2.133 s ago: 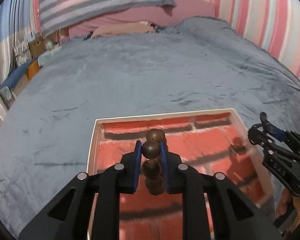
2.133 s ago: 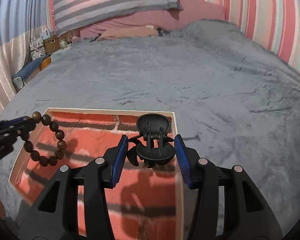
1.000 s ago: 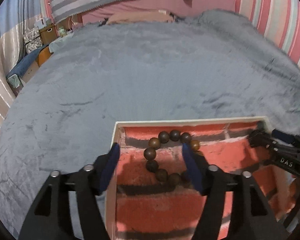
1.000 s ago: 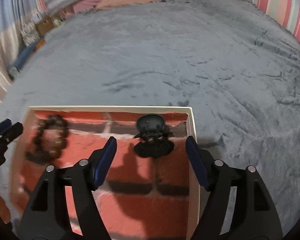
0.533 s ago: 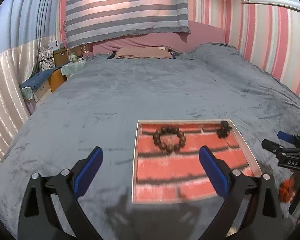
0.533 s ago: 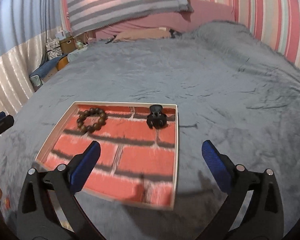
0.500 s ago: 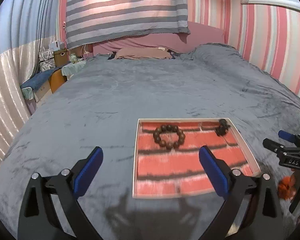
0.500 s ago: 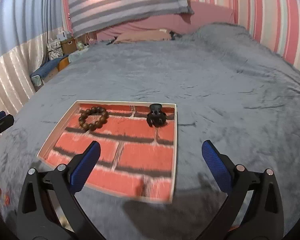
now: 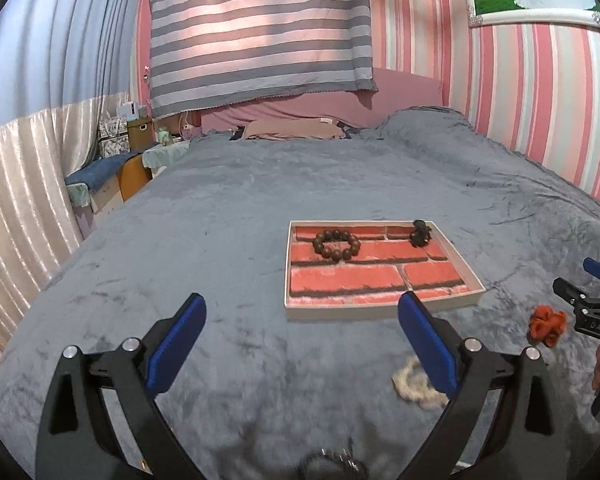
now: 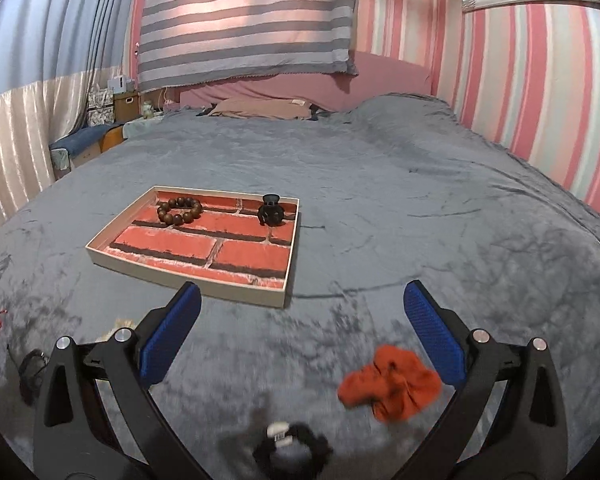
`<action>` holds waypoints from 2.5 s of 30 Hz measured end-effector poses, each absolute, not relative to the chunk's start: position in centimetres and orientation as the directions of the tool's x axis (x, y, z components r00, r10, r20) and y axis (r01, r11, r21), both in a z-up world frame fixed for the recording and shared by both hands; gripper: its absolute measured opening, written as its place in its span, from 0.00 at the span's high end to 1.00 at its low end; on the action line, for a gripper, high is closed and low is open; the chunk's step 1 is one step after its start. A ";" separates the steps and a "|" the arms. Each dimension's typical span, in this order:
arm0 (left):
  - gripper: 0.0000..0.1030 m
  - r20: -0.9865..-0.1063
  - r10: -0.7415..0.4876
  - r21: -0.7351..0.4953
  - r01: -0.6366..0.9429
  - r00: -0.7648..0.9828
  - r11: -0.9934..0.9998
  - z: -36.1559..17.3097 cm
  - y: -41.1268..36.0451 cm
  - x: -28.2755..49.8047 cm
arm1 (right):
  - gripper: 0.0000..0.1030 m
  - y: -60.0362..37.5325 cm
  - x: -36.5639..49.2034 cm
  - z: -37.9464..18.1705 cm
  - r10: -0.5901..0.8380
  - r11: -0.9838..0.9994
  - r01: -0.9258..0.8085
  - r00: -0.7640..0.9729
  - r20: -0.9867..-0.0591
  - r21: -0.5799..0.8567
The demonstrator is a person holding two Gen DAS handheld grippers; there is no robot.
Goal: Organize jewelry
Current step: 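Open both tools and lift them back toward the remaining jewelry, then grasp the red-ball black hair tie with the right tool while the left tool grasps the red string charm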
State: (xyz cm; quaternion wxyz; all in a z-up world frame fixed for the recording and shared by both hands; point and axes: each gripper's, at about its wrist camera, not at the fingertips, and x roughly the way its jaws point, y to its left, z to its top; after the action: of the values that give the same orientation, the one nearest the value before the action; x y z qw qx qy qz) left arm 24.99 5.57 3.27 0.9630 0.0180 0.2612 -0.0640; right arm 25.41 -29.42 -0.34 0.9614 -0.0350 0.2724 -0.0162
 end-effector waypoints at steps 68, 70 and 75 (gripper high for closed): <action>0.08 -0.711 -0.097 -0.110 0.026 0.696 0.994 -8.5 14.0 15.0 | 0.26 -28.0 13.1 -11.9 0.006 1.000 -0.007 0.673 -0.739 0.002; 0.08 -0.718 -0.074 -0.103 -0.001 0.692 0.995 -8.6 15.5 15.7 | 0.28 -28.0 13.3 -12.1 0.011 1.000 -0.008 0.667 -0.745 0.007; 0.09 -0.747 -0.021 -0.074 -0.052 0.664 0.996 -9.9 18.8 17.6 | 0.32 -27.6 13.6 -12.8 0.018 1.000 -0.020 0.646 -0.763 0.006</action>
State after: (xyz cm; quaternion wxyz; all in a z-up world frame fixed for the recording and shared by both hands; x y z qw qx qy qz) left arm 17.58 18.76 -9.93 0.9111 -0.0445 0.4097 0.0087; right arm 13.65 -27.60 -12.79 0.9073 -0.0017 0.4204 0.0105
